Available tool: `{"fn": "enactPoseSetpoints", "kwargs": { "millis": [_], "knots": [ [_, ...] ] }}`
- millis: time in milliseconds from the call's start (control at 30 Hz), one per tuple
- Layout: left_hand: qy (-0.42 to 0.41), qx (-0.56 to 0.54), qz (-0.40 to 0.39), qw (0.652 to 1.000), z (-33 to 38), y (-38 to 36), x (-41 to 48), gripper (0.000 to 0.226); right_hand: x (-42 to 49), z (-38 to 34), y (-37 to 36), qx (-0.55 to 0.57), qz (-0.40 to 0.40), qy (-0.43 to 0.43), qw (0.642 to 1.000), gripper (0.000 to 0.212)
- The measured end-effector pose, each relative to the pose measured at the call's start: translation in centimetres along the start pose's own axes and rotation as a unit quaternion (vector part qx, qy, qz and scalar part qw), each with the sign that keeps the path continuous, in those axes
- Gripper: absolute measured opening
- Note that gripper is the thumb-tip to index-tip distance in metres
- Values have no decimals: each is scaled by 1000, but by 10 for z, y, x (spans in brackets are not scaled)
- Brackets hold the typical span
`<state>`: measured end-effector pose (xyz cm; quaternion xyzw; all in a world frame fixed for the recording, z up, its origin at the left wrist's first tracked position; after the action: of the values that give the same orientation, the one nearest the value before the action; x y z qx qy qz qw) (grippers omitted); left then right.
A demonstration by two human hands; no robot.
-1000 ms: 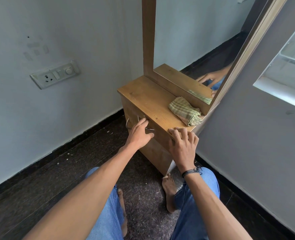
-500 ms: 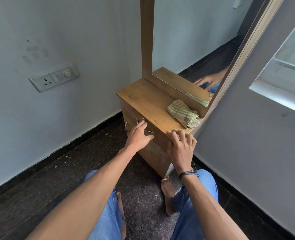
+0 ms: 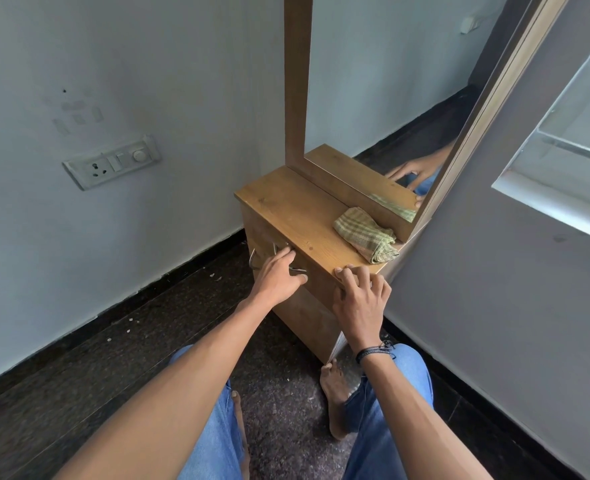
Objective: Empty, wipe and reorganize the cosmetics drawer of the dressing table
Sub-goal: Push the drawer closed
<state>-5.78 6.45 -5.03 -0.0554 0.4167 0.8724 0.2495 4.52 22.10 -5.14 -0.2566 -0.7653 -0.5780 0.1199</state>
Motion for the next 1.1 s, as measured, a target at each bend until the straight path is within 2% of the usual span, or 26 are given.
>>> {"fn": "enactPoseSetpoints", "kwargs": {
  "millis": [700, 967, 1100],
  "knots": [
    [-10, 28, 6, 1000, 2, 5, -4, 69, -1, 0, 0, -1, -7, -6, 1000, 38],
    [-28, 28, 47, 998, 8, 25, -20, 61, 3, -2, 7, -36, -64, -27, 997, 39],
    [-38, 23, 57, 997, 13, 40, -31, 62, 3, -7, 16, -41, -135, -38, 989, 39]
  ]
}}
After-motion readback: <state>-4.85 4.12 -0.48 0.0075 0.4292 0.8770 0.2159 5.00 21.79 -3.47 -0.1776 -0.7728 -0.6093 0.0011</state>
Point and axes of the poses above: each hand's wrist, its own x-axis towards the middle knuckle, its own y-axis out of the back of the hand, z = x × y, the point moved 6 cm from there along x, towards the middle knuckle, and after that the axes turned 7 degrees about -z, right-handed, at the moved point
